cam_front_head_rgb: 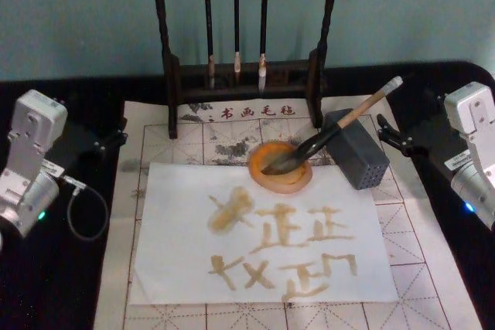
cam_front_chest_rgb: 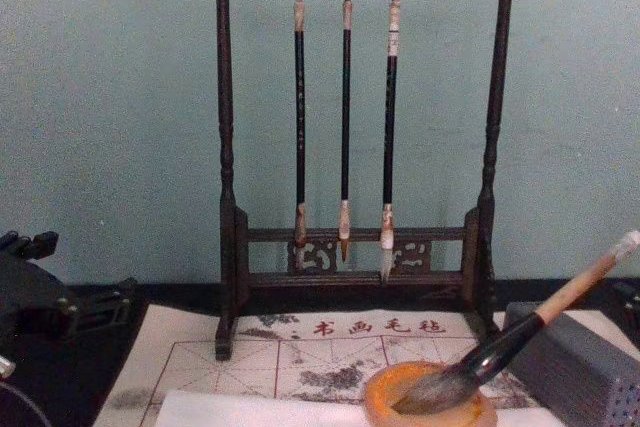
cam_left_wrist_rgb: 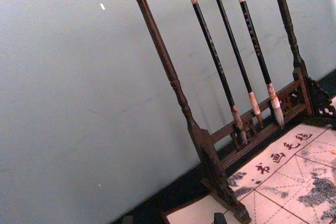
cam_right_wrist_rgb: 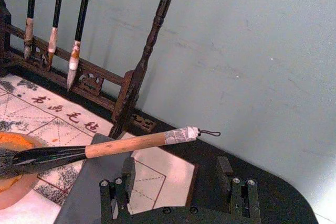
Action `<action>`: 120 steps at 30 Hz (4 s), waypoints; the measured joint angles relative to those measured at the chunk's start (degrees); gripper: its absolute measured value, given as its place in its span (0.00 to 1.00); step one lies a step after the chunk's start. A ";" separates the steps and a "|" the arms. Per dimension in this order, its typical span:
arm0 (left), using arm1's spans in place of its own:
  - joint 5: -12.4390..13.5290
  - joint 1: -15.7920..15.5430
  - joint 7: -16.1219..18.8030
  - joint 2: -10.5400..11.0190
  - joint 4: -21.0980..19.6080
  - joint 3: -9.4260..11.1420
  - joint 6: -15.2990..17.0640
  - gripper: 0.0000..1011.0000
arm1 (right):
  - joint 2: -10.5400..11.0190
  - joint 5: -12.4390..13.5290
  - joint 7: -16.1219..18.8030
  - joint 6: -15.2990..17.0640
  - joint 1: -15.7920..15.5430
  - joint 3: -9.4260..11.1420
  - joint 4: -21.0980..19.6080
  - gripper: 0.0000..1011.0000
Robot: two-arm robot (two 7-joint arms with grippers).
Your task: Pick up the brush from the inkstone, write on the paper, then place the brush back to its original position.
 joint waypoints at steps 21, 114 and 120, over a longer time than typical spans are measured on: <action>0.00 0.00 0.00 0.00 0.00 0.00 0.00 0.99 | 0.00 0.00 0.00 0.01 0.00 0.00 0.00 0.99; 0.00 0.00 0.00 0.00 0.00 0.00 0.00 0.99 | -12.47 41.41 10.79 23.15 -5.14 18.35 -4.14 0.99; 0.00 0.00 0.00 0.00 0.00 0.00 0.00 0.99 | -14.98 47.27 7.56 26.53 -3.98 19.71 -3.43 0.99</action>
